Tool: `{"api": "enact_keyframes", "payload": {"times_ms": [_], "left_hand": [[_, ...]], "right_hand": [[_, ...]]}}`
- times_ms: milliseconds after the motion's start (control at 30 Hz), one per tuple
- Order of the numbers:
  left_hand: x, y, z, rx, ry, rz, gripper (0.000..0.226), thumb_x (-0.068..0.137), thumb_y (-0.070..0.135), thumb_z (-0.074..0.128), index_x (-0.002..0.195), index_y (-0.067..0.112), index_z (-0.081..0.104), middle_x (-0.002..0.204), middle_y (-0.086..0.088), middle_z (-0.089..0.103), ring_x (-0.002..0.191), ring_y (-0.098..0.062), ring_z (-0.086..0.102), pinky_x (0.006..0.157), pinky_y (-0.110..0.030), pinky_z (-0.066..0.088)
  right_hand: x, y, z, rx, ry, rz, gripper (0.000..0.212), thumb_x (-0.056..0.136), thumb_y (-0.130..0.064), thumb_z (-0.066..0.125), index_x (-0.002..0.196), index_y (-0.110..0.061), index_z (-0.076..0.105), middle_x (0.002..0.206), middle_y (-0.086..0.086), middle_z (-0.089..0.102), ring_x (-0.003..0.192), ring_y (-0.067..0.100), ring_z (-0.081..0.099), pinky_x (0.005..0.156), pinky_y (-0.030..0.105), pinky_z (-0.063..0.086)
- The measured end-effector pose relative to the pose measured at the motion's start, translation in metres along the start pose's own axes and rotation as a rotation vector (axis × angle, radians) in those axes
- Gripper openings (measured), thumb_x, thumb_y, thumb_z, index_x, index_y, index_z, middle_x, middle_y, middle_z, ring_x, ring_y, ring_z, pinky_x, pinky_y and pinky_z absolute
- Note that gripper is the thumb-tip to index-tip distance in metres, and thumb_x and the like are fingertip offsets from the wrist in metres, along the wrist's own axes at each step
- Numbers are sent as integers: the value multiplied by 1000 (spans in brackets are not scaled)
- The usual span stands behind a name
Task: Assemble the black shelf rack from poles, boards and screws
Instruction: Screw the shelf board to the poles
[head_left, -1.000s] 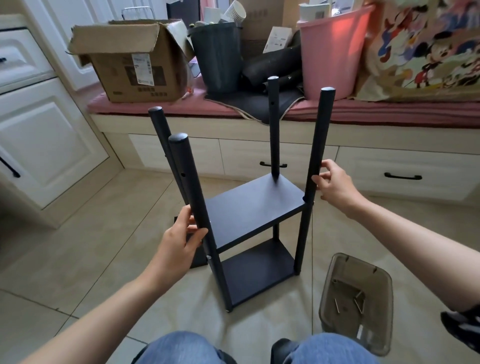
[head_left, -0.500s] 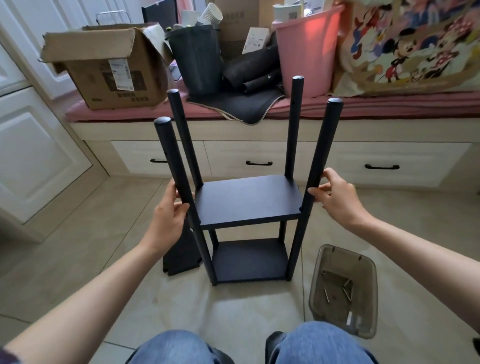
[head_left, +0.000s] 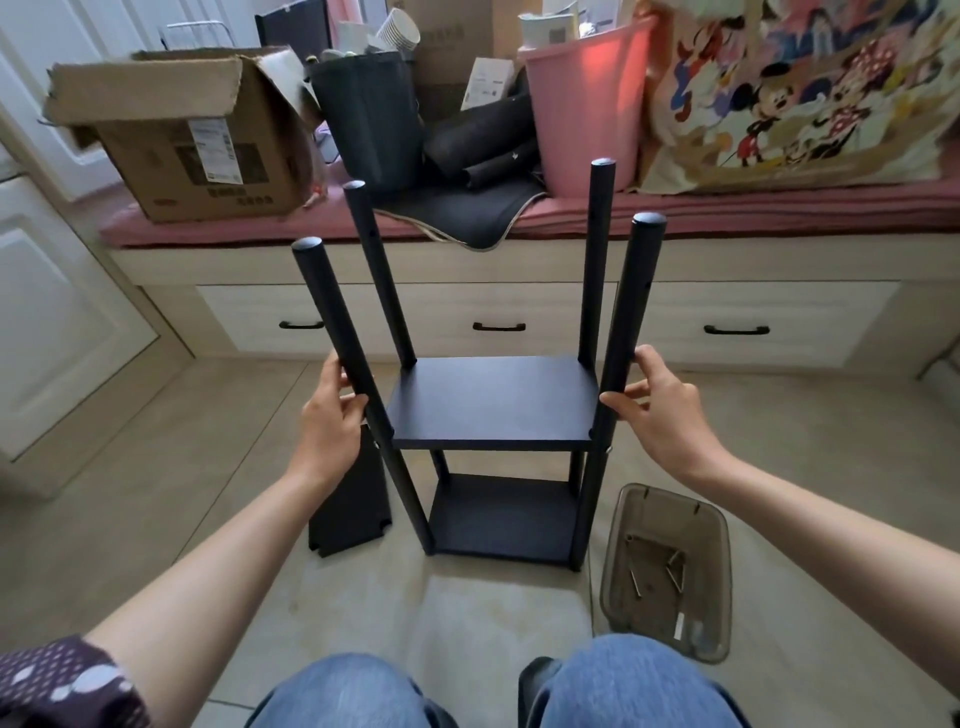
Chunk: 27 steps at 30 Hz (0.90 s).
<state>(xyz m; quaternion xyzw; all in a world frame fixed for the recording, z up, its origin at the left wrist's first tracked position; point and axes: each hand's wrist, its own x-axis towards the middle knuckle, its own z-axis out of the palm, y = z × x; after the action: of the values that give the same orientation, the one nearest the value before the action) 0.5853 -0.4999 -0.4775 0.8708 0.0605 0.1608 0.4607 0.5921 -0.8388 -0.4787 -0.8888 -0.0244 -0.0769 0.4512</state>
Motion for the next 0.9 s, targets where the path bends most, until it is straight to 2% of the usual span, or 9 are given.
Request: {"api": "enact_keyframes", "payload": {"times_ms": [133,233,333,467,533,667,767,833,900], "left_hand": [[0,0,4,-10,30,-28,49,101,-4,48,146,12,39,122,-14,60,109,-33,64,101,-53,50],[-4,0,4,-24,29,-30,42,101,-2,49,140,12,43,119,-10,59,109,-30,63,100,-53,51],[-7,0,0,-36,21,-33,40,101,-1,51,137,12,44,119,-9,59,109,-29,63,100,-52,52],[-15,-3,-8,-53,6,-38,40,99,3,58,136,15,50,118,-1,62,114,-23,63,100,-40,51],[-21,-7,-13,-63,-29,-48,44,98,6,61,139,18,49,121,5,61,114,-16,61,100,-35,50],[-37,-18,-28,-101,-98,-120,46,100,12,59,144,19,47,131,6,59,112,-16,63,96,-39,55],[-50,-31,-41,-123,-108,-180,36,100,10,58,136,16,53,117,2,67,107,-19,66,90,-38,58],[-59,-42,-51,-138,-99,-219,30,101,7,55,129,14,57,107,-2,70,104,-22,67,87,-37,58],[-65,-56,-62,-118,-86,-247,27,101,7,55,128,11,59,104,-6,71,100,-23,68,83,-35,58]], "right_hand": [[-1,1,2,-8,17,5,40,94,-22,65,130,-25,48,98,8,69,98,29,64,87,47,52],[-2,2,4,-10,23,7,32,95,-22,64,124,-20,51,99,5,67,95,23,62,78,37,48],[-2,1,6,-19,38,27,25,95,-23,64,117,-16,56,100,2,66,94,18,61,77,31,45],[-7,-3,8,-74,50,115,24,96,-25,63,113,-8,60,98,2,64,95,21,61,80,29,46],[-14,-5,11,-173,-2,195,29,95,-25,62,110,0,62,100,10,66,99,28,62,84,35,49],[-33,-19,27,-288,-170,239,36,94,-25,58,100,10,66,95,24,70,88,32,64,81,44,53],[-44,-40,50,-304,-299,200,30,94,-30,60,105,-4,68,103,12,71,87,22,63,75,33,50],[-48,-58,68,-318,-396,152,30,94,-33,59,116,-13,63,113,3,67,100,18,60,81,27,45],[-50,-74,89,-336,-488,100,32,95,-34,57,121,-14,61,119,2,65,108,17,59,88,26,46]]}}
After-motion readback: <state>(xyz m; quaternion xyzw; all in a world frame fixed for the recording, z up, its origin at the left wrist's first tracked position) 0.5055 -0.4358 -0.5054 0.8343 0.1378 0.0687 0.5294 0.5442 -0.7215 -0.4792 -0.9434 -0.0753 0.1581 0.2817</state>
